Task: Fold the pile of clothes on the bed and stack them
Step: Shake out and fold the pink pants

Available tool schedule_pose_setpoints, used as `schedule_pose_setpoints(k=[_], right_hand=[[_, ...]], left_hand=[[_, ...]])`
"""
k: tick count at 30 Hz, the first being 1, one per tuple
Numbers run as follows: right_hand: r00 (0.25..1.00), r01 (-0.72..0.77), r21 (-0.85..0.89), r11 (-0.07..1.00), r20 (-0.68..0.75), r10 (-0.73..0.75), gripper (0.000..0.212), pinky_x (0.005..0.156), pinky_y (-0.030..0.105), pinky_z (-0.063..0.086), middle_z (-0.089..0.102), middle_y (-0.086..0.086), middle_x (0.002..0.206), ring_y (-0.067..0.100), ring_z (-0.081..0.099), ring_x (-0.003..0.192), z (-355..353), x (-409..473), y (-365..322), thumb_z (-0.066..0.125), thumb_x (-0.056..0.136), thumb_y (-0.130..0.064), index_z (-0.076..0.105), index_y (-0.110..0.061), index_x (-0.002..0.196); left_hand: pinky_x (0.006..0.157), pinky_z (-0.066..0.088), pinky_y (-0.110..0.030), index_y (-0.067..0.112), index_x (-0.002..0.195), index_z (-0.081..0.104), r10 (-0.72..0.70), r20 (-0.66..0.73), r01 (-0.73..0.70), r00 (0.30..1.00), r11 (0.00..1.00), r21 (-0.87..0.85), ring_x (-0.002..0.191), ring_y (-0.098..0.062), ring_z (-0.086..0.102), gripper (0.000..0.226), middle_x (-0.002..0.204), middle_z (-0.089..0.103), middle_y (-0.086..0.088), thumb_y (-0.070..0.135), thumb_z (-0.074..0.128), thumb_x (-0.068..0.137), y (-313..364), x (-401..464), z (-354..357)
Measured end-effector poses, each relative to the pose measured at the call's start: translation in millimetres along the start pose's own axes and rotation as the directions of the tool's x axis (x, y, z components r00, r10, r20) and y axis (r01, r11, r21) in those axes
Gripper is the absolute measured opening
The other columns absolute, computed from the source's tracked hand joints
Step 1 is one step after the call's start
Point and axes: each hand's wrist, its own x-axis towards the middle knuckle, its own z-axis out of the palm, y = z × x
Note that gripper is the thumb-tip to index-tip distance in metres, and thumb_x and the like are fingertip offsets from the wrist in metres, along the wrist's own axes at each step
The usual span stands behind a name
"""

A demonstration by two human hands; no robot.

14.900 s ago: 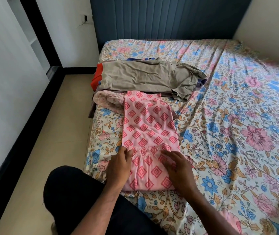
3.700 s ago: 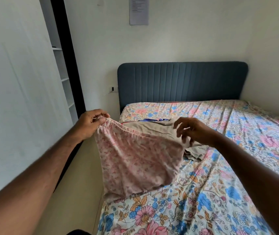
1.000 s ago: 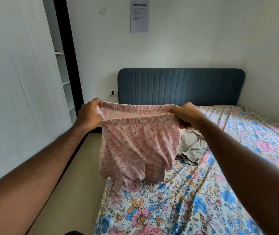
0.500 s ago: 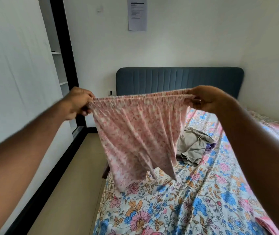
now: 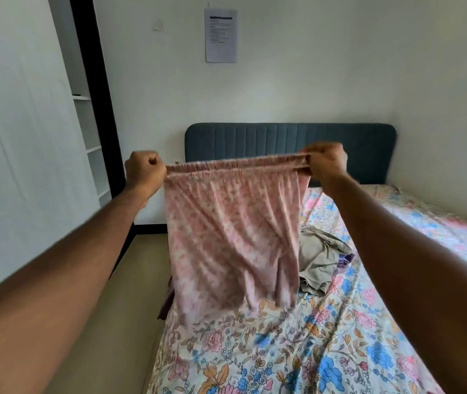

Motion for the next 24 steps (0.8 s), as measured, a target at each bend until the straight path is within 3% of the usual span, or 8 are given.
schedule_pose_setpoints(k=[4, 8, 10, 12, 15, 18, 21, 24], right_hand=[[0.910, 0.386, -0.045, 0.921, -0.145, -0.388, 0.050, 0.066, 0.033, 0.062, 0.074, -0.012, 0.075, 0.012, 0.072, 0.071, -21.6, 13.1, -32.1, 0.040, 0.062, -0.003, 0.079, -0.028, 0.082], [0.850, 0.495, -0.208, 0.844, -0.084, -0.520, 0.050, 0.071, 0.028, 0.052, 0.072, -0.018, 0.081, 0.000, 0.064, 0.078, -52.8, -17.5, 13.7, 0.045, 0.067, 0.000, 0.079, -0.025, 0.095], [0.902, 0.425, -0.349, 0.835, 0.083, -0.424, 0.044, 0.076, 0.032, 0.055, 0.075, -0.004, 0.097, 0.008, 0.065, 0.084, -67.2, -50.7, 67.6, 0.045, 0.078, -0.007, 0.078, -0.021, 0.104], [0.930, 0.359, -0.526, 0.771, 0.266, -0.252, 0.032, 0.064, 0.028, 0.053, 0.074, 0.002, 0.099, 0.004, 0.063, 0.070, -83.9, -94.2, 131.9, 0.050, 0.097, -0.009, 0.077, -0.021, 0.110], [0.865, 0.411, -0.715, 0.566, 0.502, 0.007, 0.023, 0.061, 0.016, 0.052, 0.074, -0.007, 0.100, 0.002, 0.063, 0.065, -110.2, -175.1, 219.9, 0.055, 0.104, -0.022, 0.073, -0.030, 0.115], [0.741, 0.520, -0.776, 0.356, 0.618, 0.264, 0.025, 0.087, 0.025, 0.056, 0.071, -0.013, 0.105, 0.002, 0.066, 0.085, -129.1, -238.2, 274.1, 0.055, 0.101, -0.050, 0.071, -0.034, 0.113], [0.728, 0.546, -0.785, 0.293, 0.618, 0.299, 0.035, 0.098, 0.036, 0.051, 0.067, -0.013, 0.121, 0.006, 0.063, 0.104, -135.9, -259.3, 293.3, 0.057, 0.094, -0.056, 0.066, -0.034, 0.120], [0.763, 0.594, -0.779, 0.200, 0.625, 0.165, 0.053, 0.084, 0.049, 0.057, 0.071, -0.008, 0.119, 0.015, 0.070, 0.099, -136.8, -260.0, 299.8, 0.068, 0.077, -0.063, 0.067, -0.034, 0.121]], left_hand=[[0.061, 0.034, -0.030, 0.000, 0.062, 0.054, 0.411, -0.175, -0.415, 0.895, 0.910, 0.014, 0.071, -0.020, 0.046, 0.018, 0.072, 0.052, -0.012, -0.011, 0.040, 0.061, 41.8, 16.7, -0.1], [0.062, 0.027, -0.022, 0.004, 0.067, 0.048, 0.533, -0.139, -0.536, 0.835, 0.844, 0.018, 0.072, -0.015, 0.040, 0.021, 0.078, 0.046, -0.012, -0.016, 0.040, 0.066, 29.1, -27.7, 12.4], [0.062, 0.028, -0.026, 0.014, 0.071, 0.046, 0.527, 0.034, -0.527, 0.849, 0.850, -0.010, 0.069, -0.016, 0.041, 0.028, 0.075, 0.044, -0.006, -0.013, 0.040, 0.071, -8.2, -75.7, 27.0], [0.058, 0.034, -0.030, 0.022, 0.075, 0.048, 0.430, 0.270, -0.441, 0.861, 0.897, -0.022, 0.066, -0.019, 0.047, 0.031, 0.075, 0.046, 0.000, -0.009, 0.039, 0.074, -54.6, -137.3, 41.8], [0.059, 0.036, -0.025, 0.019, 0.075, 0.055, 0.219, 0.529, -0.339, 0.820, 0.931, 0.139, 0.071, -0.017, 0.051, 0.032, 0.084, 0.050, 0.004, -0.013, 0.048, 0.077, -120.7, -234.1, 55.5], [0.065, 0.035, -0.032, 0.025, 0.076, 0.050, 0.097, 0.656, -0.342, 0.748, 0.905, 0.255, 0.082, -0.019, 0.056, 0.034, 0.087, 0.046, 0.009, -0.008, 0.054, 0.076, -158.8, -308.7, 54.6], [0.065, 0.039, -0.032, 0.023, 0.090, 0.068, 0.074, 0.696, -0.350, 0.714, 0.899, 0.263, 0.083, -0.020, 0.063, 0.039, 0.090, 0.051, 0.009, -0.011, 0.064, 0.071, -176.2, -348.6, 47.5], [0.061, 0.054, -0.023, 0.022, 0.116, 0.072, 0.020, 0.683, -0.298, 0.730, 0.909, 0.292, 0.074, -0.008, 0.061, 0.054, 0.104, 0.058, 0.008, -0.008, 0.074, 0.072, -184.2, -364.9, 38.9]])
